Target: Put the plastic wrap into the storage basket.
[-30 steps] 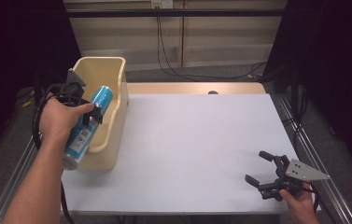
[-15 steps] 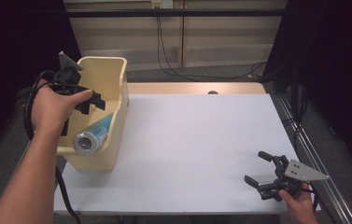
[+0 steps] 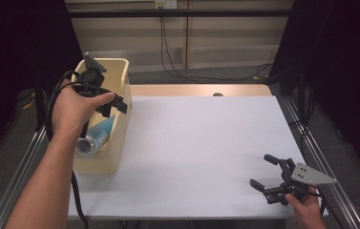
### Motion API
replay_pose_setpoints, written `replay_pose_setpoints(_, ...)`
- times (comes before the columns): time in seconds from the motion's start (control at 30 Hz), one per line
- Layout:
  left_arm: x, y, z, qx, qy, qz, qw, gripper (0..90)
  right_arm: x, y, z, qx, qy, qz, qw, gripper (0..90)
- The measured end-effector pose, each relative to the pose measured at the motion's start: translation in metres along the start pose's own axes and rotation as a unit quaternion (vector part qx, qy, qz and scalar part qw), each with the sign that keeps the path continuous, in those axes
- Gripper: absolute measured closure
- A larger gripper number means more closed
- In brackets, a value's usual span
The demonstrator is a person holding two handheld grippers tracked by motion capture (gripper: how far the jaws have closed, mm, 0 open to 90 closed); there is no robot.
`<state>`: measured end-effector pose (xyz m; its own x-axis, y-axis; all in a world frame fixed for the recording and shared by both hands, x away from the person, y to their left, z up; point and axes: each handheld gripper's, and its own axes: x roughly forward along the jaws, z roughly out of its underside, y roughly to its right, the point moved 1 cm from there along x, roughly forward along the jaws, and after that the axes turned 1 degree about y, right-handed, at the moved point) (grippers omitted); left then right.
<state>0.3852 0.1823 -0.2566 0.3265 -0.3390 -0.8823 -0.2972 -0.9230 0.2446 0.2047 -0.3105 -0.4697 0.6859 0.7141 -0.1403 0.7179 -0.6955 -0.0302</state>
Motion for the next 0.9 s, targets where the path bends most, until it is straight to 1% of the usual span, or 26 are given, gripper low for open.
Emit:
replay_pose_setpoints(0.03,0.002,0.002,0.0,0.004,-0.003,0.001,1.0,28.0,0.0,0.0,0.0,0.0,0.0,0.0,1.0,0.1)
replay_pose_setpoints(0.07,0.002,0.002,0.0,0.004,-0.003,0.001,1.0,27.8,0.0,0.0,0.0,0.0,0.0,0.0,1.0,0.1)
replay_pose_setpoints(0.1,0.006,0.006,0.001,0.008,-0.006,0.008,0.9999,27.6,0.0,0.0,-0.001,-0.001,0.0,-0.001,1.0,0.1)
replay_pose_setpoints(0.17,0.011,0.011,0.001,0.009,-0.009,0.013,0.9998,27.1,0.001,0.0,-0.002,0.001,0.003,-0.001,1.0,0.0)
replay_pose_setpoints(0.2,0.011,0.011,0.001,0.009,-0.009,0.013,0.9998,27.1,0.001,0.0,-0.002,0.001,0.003,-0.001,1.0,0.0)
replay_pose_setpoints(0.23,0.013,0.014,0.001,0.014,-0.014,0.013,0.9997,26.9,0.001,0.001,-0.002,0.001,0.003,-0.002,1.0,0.0)
replay_pose_setpoints(0.3,0.017,0.02,0.0,0.017,-0.016,0.02,0.9995,26.9,0.001,0.0,-0.001,-0.001,-0.001,-0.003,1.0,0.0)
replay_pose_setpoints(0.37,0.021,0.025,-0.001,0.021,-0.02,0.023,0.9993,26.6,0.001,0.0,-0.001,-0.002,0.0,-0.003,1.0,0.0)
replay_pose_setpoints(0.47,0.027,0.033,-0.001,0.031,-0.027,0.028,0.9987,26.3,0.0,0.0,-0.001,-0.001,0.001,-0.002,1.0,0.0)
replay_pose_setpoints(0.5,0.027,0.033,-0.001,0.031,-0.027,0.028,0.9987,26.2,0.0,0.0,-0.001,-0.001,0.001,-0.002,1.0,0.0)
replay_pose_setpoints(0.53,0.03,0.036,-0.001,0.032,-0.031,0.031,0.9985,26.2,0.0,0.0,-0.001,-0.002,0.0,-0.001,1.0,0.1)
replay_pose_setpoints(0.57,0.034,0.041,-0.001,0.038,-0.034,0.032,0.9982,26.1,0.0,-0.001,-0.001,-0.004,0.0,-0.002,1.0,0.0)
replay_pose_setpoints(0.6,0.034,0.041,-0.001,0.038,-0.034,0.032,0.9982,25.9,-0.001,-0.001,-0.001,-0.003,0.0,-0.002,1.0,0.0)
replay_pose_setpoints(0.63,0.038,0.046,-0.001,0.042,-0.039,0.035,0.9977,25.5,-0.001,-0.001,-0.002,-0.003,0.001,-0.002,1.0,0.1)
replay_pose_setpoints(0.67,0.038,0.046,-0.001,0.042,-0.039,0.035,0.9977,25.5,-0.001,-0.001,-0.002,-0.003,0.001,-0.002,1.0,0.1)
replay_pose_setpoints(0.7,0.042,0.05,0.0,0.043,-0.044,0.04,0.9973,25.5,-0.002,-0.001,-0.002,-0.002,0.001,-0.001,1.0,0.0)
replay_pose_setpoints(0.77,0.044,0.052,0.0,0.046,-0.045,0.043,0.997,25.4,-0.002,-0.001,-0.002,-0.002,0.001,-0.001,1.0,0.0)
replay_pose_setpoints(0.8,0.048,0.054,0.001,0.049,-0.051,0.042,0.9966,25.3,-0.001,-0.001,-0.002,-0.002,0.001,-0.002,1.0,0.1)
replay_pose_setpoints(0.87,0.05,0.055,0.001,0.05,-0.052,0.041,0.9965,25.0,-0.001,-0.001,-0.001,-0.003,0.001,-0.002,1.0,0.1)
replay_pose_setpoints(0.9,0.054,0.057,0.002,0.05,-0.051,0.041,0.9966,24.8,-0.001,-0.001,-0.001,-0.003,0.0,-0.002,1.0,0.0)
